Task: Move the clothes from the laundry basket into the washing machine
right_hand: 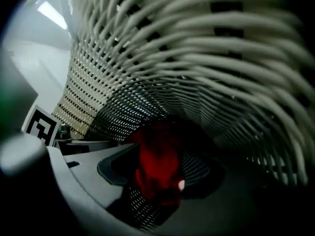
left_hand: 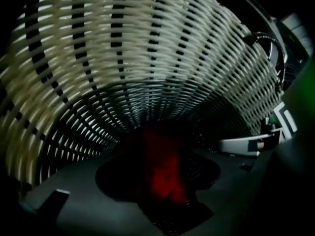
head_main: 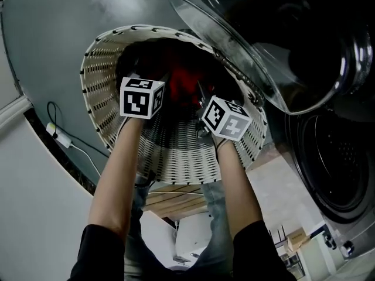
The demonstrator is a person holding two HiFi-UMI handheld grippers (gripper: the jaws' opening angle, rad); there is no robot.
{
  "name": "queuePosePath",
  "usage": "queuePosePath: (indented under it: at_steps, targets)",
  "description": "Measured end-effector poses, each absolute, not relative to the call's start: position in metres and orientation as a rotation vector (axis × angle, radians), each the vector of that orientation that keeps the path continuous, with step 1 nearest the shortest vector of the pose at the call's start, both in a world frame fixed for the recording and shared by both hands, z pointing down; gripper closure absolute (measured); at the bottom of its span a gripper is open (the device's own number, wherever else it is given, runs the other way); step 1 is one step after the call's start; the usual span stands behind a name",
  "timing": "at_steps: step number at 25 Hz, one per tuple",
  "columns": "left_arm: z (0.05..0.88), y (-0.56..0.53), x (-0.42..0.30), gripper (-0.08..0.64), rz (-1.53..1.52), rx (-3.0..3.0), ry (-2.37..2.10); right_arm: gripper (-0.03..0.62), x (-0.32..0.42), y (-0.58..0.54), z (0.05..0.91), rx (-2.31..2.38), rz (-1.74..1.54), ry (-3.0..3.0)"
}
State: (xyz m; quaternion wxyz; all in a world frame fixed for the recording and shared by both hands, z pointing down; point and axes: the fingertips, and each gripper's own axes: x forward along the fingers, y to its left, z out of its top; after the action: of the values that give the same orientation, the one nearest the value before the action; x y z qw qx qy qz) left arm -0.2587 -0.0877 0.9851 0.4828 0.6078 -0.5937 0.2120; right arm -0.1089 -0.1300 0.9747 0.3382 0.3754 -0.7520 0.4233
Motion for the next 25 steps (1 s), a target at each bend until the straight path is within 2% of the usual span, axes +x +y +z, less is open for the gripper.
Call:
queuePosePath:
  at_steps: [3, 6, 9, 15, 21, 23, 25]
  targets:
    - [1.006, -0.084, -0.263, 0.250, 0.543, 1.446, -1.448, 0.312, -0.108, -0.125, 1.000, 0.959, 1.108, -1.932]
    - [1.022, -0.084, -0.263, 0.202, 0.540, 1.413, -1.438, 0.239, -0.106, -0.117, 1.024, 0.929, 1.121, -1.914]
    - [1.035, -0.082, -0.259, 0.155, 0.548, 1.421, -1.403, 0.207, -0.102, -0.112, 1.042, 0.944, 1.143, -1.883]
    - [1.049, -0.089, -0.253, 0.122, 0.586, 1.452, -1.380, 0.173, -0.092, -0.117, 1.068, 0.968, 1.127, -1.853]
    - [1.081, -0.083, -0.242, 0.125, 0.765, 1.468, -1.306, 0.172, -0.096, -0.114, 1.095, 0.900, 1.117, -1.857]
    - [1.086, -0.080, -0.240, 0.156, 0.777, 1.463, -1.278, 0.170, -0.101, -0.113, 1.102, 0.880, 1.130, -1.853]
    - [1.090, -0.081, -0.237, 0.224, 0.787, 1.484, -1.251, 0.187, -0.106, -0.110, 1.108, 0.862, 1.159, -1.854]
